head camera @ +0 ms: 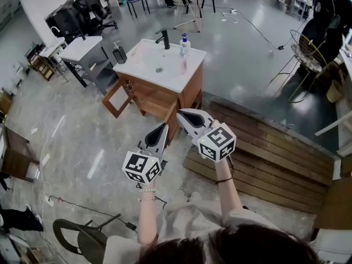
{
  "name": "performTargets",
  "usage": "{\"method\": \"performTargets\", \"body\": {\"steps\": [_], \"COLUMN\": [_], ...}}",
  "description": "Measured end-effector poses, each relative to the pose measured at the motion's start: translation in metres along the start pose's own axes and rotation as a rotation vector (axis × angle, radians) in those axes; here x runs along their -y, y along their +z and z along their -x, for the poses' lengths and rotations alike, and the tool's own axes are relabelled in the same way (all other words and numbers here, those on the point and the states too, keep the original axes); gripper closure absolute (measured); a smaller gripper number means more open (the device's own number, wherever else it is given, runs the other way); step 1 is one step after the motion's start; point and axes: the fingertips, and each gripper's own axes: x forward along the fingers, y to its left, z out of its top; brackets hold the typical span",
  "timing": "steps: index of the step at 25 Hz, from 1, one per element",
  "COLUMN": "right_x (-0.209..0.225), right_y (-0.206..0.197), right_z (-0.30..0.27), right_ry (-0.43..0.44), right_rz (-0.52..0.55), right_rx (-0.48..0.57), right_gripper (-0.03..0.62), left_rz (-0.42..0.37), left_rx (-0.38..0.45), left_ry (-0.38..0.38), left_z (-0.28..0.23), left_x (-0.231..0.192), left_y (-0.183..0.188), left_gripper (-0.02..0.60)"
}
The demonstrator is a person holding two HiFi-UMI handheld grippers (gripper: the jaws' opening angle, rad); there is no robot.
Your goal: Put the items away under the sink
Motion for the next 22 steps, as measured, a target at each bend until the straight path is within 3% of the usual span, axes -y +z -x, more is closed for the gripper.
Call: {"method": "performTargets", "body": {"steps": [12,22], "right_x": [0.025,0.029], "right_y": [-0.010,-0.025], "right_z": [-0.038,-0.113], "right_ry": [-0.104,-0.220], "right_rz": [0.003,-0.043], "right_rx": [-0.002,-0.004], "right_gripper": [0.577,0.577], "left_rz": [0.041,0.072], "left_rx": [0.021,-0.003], "left_ry": [-0.026,-0.102], "left_z": [-0.015,-0.014], "left_x": [-0.048,-0.133], "left_y": [-0.004,-0.011], "left_gripper": [0.580,0.580]}}
